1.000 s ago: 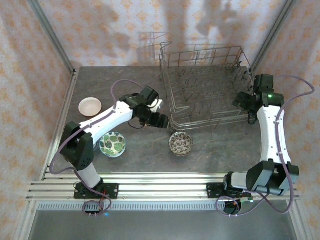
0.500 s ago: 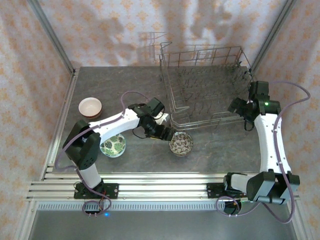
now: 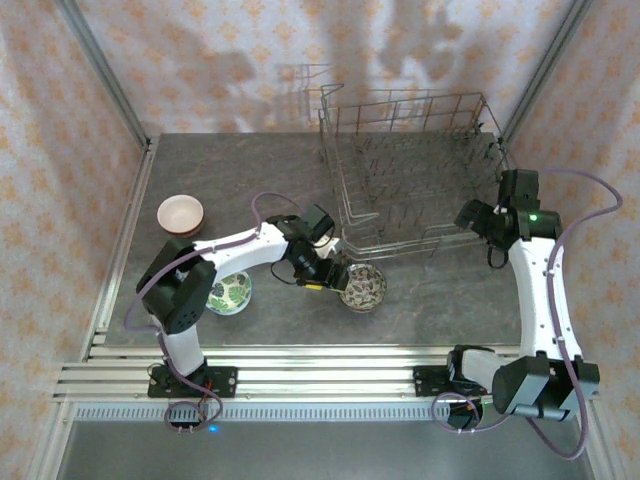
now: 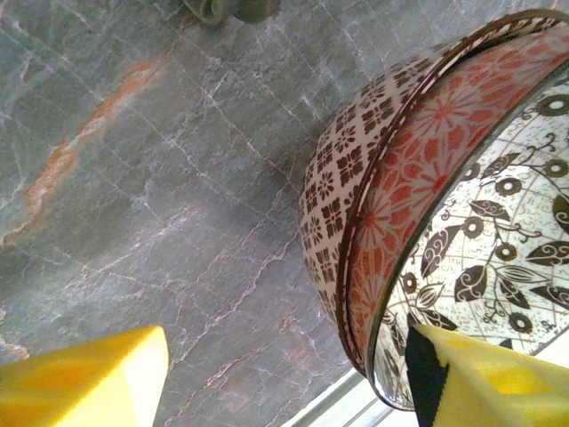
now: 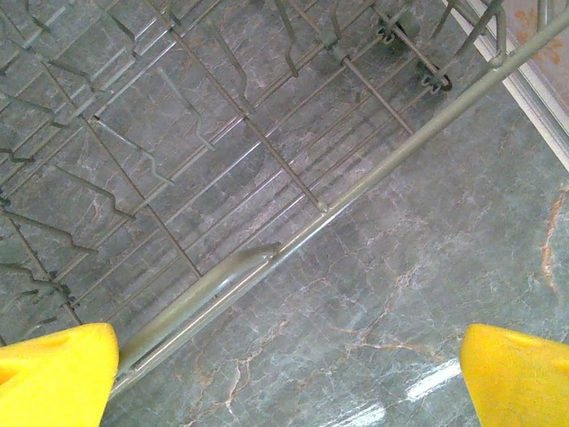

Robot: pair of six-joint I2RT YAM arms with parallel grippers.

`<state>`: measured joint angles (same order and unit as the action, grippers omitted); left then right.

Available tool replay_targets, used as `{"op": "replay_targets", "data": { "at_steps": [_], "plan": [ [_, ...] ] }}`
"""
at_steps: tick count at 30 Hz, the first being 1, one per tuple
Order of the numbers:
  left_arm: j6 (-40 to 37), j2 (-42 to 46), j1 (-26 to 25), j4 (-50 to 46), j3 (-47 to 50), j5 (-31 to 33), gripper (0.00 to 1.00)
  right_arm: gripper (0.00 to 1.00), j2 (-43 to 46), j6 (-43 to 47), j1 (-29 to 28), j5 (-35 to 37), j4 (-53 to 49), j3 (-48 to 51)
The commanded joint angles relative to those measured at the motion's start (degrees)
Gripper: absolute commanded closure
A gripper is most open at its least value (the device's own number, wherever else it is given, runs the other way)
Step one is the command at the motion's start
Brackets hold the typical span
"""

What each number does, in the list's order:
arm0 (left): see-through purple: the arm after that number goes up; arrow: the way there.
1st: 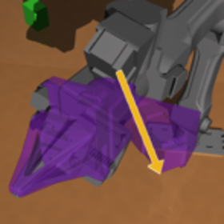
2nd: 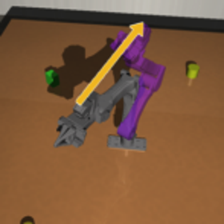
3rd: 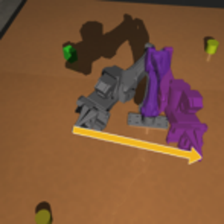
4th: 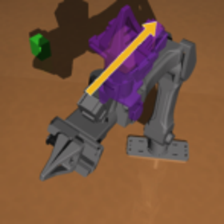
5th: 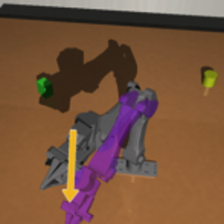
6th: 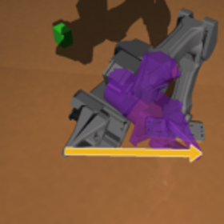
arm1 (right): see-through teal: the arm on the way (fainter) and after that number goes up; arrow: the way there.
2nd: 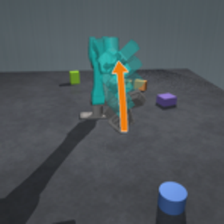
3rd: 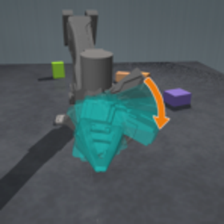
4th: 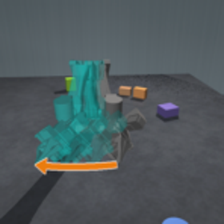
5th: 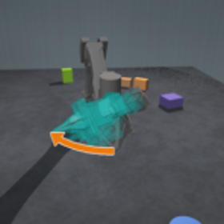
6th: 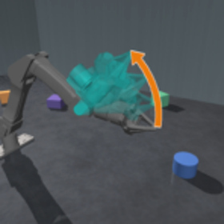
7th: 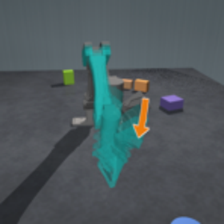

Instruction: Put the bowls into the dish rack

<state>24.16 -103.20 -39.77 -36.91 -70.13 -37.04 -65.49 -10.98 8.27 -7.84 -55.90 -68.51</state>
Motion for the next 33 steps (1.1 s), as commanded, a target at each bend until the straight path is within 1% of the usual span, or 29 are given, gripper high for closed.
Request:
{"op": "replay_targets", "data": {
  "at_steps": [1,9,16,18,21,27,33],
  "plan": [
    [0.9,-1.9,-0.4,-0.4,-1.0,1.1,0.32,0.02,1.1,-0.6,-0.4,-0.9,0.0,1.9],
    [1.3,-5.0,-0.4,-2.8,-3.6,2.4,0.39,0.02,1.2,-0.6,-0.4,-1.8,1.3,3.7],
    [1.6,-5.8,-0.5,-4.1,-5.6,3.2,0.52,0.02,0.3,-0.6,-0.4,-2.5,2.3,4.3],
    [1.4,-8.0,-0.5,-4.9,-6.7,3.2,0.56,0.02,-0.1,-0.7,-0.4,-2.6,2.3,4.2],
    [1.2,-8.9,-0.5,-5.7,-8.0,3.1,0.59,0.03,-0.6,-0.6,-0.4,-2.8,2.5,4.2],
    [1.2,-8.4,-0.6,-6.1,-8.0,3.9,0.70,0.03,-0.6,-0.7,-0.4,-3.0,2.4,4.4],
    [1.5,-7.3,-0.5,-6.4,-7.6,4.8,0.78,0.03,-0.1,-0.8,-0.5,-3.6,1.8,5.0]
  ]
}}
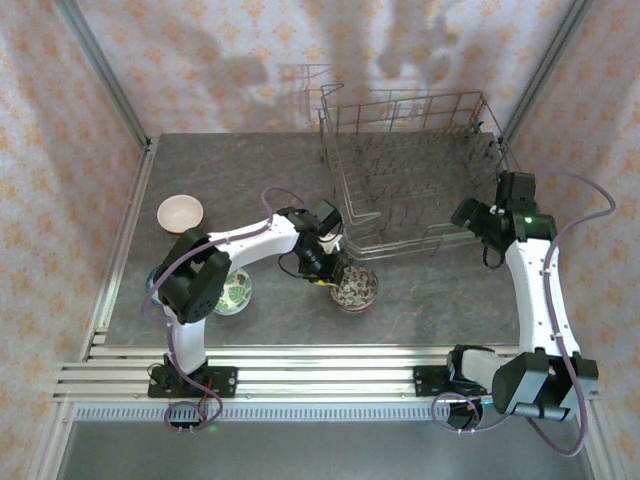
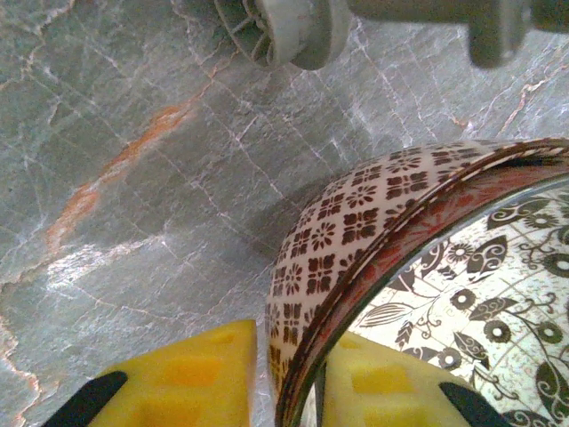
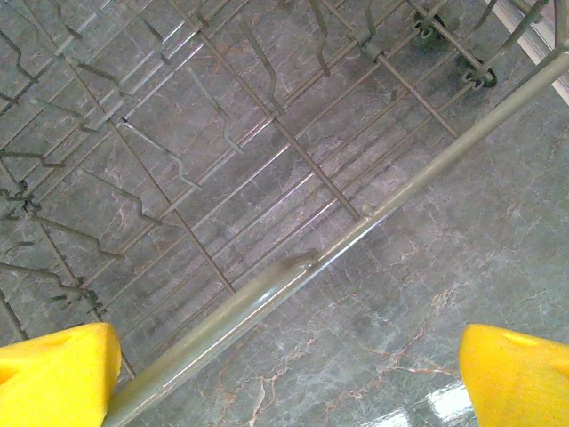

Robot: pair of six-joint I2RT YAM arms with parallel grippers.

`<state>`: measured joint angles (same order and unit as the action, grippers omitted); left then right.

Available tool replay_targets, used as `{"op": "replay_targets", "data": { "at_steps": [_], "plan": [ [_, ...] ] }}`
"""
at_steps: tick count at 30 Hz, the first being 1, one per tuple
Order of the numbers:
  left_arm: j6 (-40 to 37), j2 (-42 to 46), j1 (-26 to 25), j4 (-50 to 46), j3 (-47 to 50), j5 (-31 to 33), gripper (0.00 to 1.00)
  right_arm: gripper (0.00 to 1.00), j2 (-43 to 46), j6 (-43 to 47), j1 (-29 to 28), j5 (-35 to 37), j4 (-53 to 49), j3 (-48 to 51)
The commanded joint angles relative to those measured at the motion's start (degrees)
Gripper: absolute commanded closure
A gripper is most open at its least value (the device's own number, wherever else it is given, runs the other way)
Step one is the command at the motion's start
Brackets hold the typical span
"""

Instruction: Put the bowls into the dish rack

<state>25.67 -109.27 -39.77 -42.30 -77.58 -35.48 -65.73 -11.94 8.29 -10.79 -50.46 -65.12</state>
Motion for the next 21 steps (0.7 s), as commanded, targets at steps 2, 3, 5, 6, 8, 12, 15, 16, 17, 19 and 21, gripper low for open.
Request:
{"op": "replay_targets", "data": {
  "at_steps": [2,3,5,6,8,12,15,16,17,19,21],
  "plan": [
    [0.2,-0.4,-0.4,-1.0,0.4,3.9,0.79,0.03,0.6,0.0,-0.6,-1.1,-3.8,1.7],
    [0.3,-0.4,-0.3,-0.9,0.6,4.4,0.80,0.03,0.8,0.0,-0.7,-1.1,-3.9,1.8],
    [0.6,2.0,0.0,-0.7,1.4,5.1,0.82,0.03,1.1,-0.1,-0.9,-1.3,-4.2,1.8],
    [0.7,2.7,0.2,-0.6,1.8,5.5,0.83,0.03,1.4,-0.2,-1.0,-1.4,-4.3,1.8],
    [0.8,3.9,0.7,-0.6,2.7,6.1,0.83,0.04,1.8,-0.5,-1.1,-1.9,-4.4,1.8],
    [1.9,7.6,2.6,-0.2,6.0,8.6,0.86,0.04,2.4,-1.4,-2.1,-2.7,-4.9,2.0],
    [2.9,10.4,4.4,0.7,8.9,9.2,0.87,0.05,2.9,-2.2,-3.8,-2.5,-4.9,2.4],
    [2.9,11.2,5.0,0.9,9.7,9.4,0.87,0.05,3.1,-2.6,-4.6,-2.5,-5.1,2.5],
    [3.1,12.0,5.5,0.9,10.5,9.7,0.87,0.05,3.2,-2.9,-5.5,-2.1,-5.1,2.5],
    [3.3,13.3,6.7,1.1,11.8,9.8,0.87,0.05,3.2,-3.7,-7.5,-1.4,-5.3,2.2],
    [3.6,14.6,7.8,1.3,12.9,10.4,0.87,0.07,3.2,-4.5,-10.3,-0.9,-5.5,1.6]
  ]
}}
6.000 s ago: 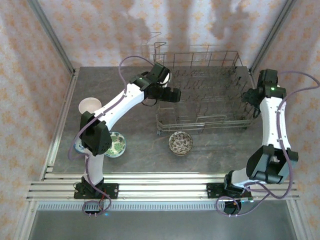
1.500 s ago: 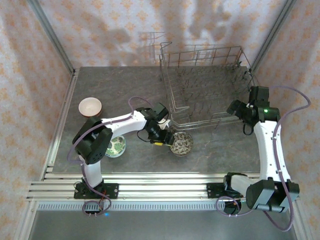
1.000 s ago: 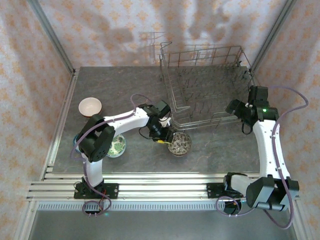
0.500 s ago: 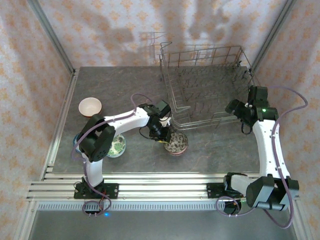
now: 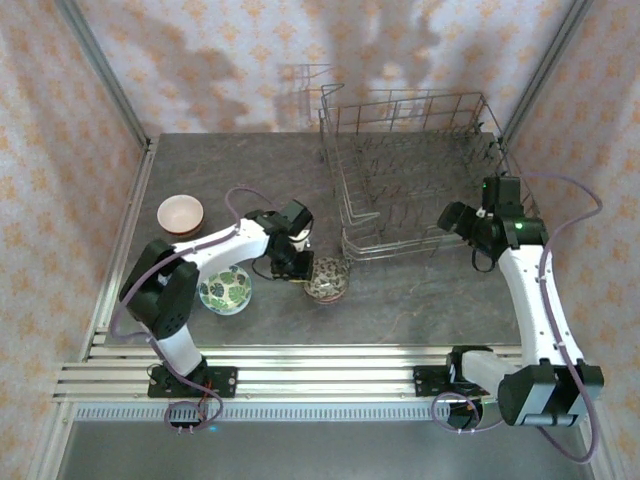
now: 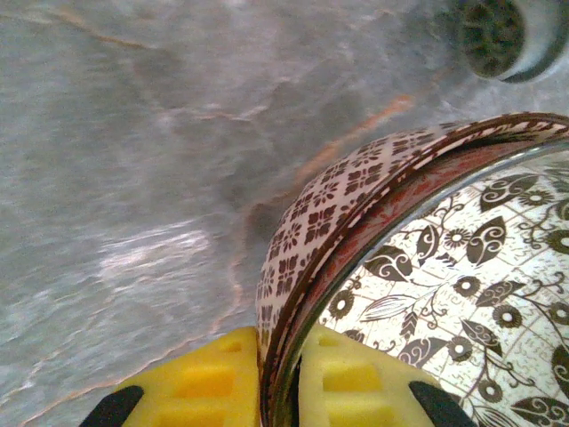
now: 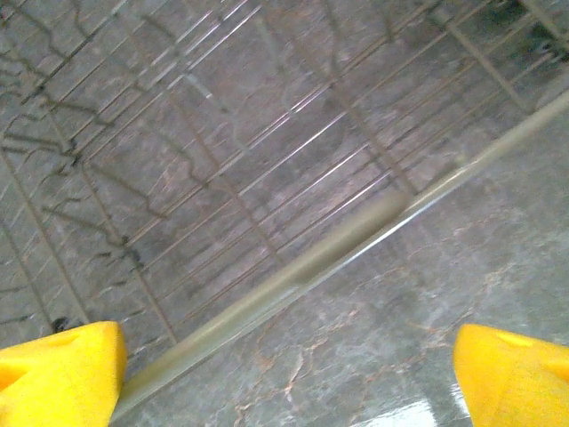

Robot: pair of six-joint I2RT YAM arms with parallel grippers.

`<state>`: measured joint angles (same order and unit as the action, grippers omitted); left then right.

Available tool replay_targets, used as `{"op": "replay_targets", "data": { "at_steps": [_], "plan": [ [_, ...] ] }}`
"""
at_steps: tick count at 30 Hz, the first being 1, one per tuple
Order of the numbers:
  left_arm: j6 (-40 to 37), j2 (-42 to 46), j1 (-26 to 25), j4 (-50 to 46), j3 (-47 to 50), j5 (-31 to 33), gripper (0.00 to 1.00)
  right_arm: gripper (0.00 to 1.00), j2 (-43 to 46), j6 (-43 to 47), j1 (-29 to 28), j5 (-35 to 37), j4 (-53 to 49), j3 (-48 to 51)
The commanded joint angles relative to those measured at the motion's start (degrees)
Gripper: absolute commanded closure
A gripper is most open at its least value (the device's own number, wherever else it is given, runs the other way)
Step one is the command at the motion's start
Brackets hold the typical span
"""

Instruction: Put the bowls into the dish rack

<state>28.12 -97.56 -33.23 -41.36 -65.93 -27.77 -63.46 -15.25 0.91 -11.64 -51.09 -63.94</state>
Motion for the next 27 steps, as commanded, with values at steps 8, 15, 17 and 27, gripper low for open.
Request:
{"op": "replay_targets", "data": {
  "at_steps": [8,15,17,27],
  "plan": [
    [1.7,5.8,6.6,2.0,5.0,2.4,0.87,0.09,-1.9,-4.0,-13.6,2.4,-6.5,-4.3],
    [1.8,8.5,11.7,3.2,8.7,1.6,0.87,0.13,-4.1,-5.2,-21.0,4.1,-8.3,-11.2],
    [1.7,9.1,13.6,3.7,9.8,0.8,0.87,0.13,-6.8,-5.4,-23.5,4.8,-8.9,-13.8],
    [0.4,10.5,18.5,4.0,11.6,0.9,0.87,0.16,-18.9,-4.0,-33.7,9.7,-11.4,-28.8]
  ]
}}
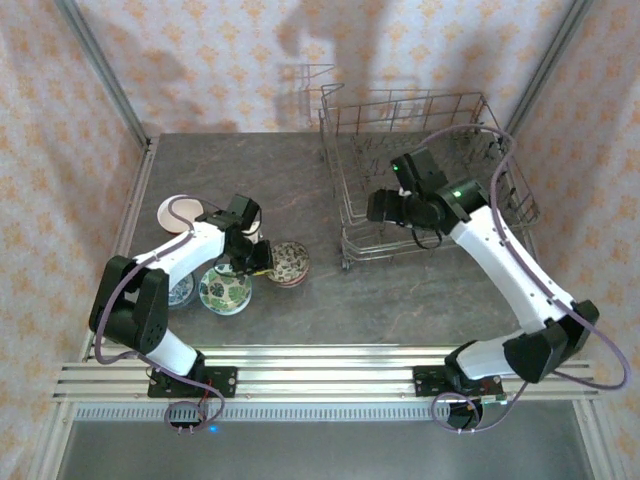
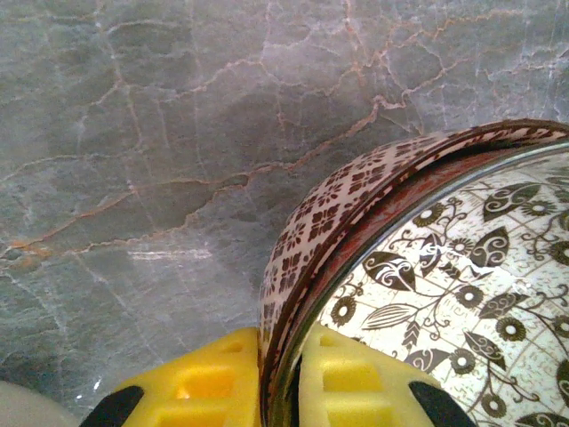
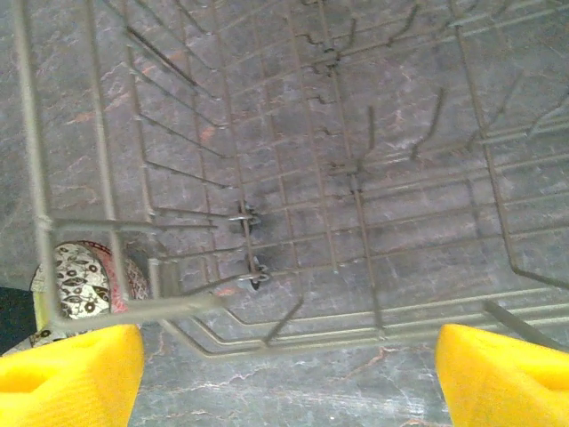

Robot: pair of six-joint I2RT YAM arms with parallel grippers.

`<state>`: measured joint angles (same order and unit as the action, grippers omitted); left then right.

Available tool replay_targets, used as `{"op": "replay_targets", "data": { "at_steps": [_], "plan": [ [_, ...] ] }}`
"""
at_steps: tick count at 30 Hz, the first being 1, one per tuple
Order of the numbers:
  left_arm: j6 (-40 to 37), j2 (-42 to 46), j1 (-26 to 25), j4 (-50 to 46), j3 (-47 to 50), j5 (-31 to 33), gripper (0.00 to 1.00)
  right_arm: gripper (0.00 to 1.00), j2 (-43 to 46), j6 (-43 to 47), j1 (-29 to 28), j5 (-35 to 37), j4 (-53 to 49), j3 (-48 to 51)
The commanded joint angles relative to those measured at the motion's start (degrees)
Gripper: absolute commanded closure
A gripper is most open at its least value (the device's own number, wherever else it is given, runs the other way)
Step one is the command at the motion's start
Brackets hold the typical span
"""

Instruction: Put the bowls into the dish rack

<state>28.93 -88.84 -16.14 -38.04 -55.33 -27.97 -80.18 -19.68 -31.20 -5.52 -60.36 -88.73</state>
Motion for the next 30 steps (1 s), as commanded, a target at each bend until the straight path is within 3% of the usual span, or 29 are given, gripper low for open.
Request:
{"op": "replay_targets", "data": {
  "at_steps": [1,10,15,24,30],
  "plan": [
    [-0.5,1.8,1.9,0.8,1.1,1.1,0.87,0.16,-3.7,0.8,-2.6,4.0,-2.4,-5.9],
    [-0.6,2.4,5.3,1.3,1.4,0.3,0.86,0.19,-16.7,4.1,-12.5,7.6,-6.5,-22.8],
    [-0.5,3.7,5.3,1.0,1.8,0.1,0.78,0.24,-23.5,4.8,-16.5,7.5,-7.9,-29.6],
    [-0.4,6.7,5.8,-0.1,1.9,0.5,0.67,0.31,-36.8,3.8,-20.9,8.6,-13.7,-40.8],
    [-2.1,13.1,7.6,-3.2,-0.3,2.3,0.63,0.35,-40.3,2.5,-21.6,8.4,-13.2,-41.7]
  ]
}}
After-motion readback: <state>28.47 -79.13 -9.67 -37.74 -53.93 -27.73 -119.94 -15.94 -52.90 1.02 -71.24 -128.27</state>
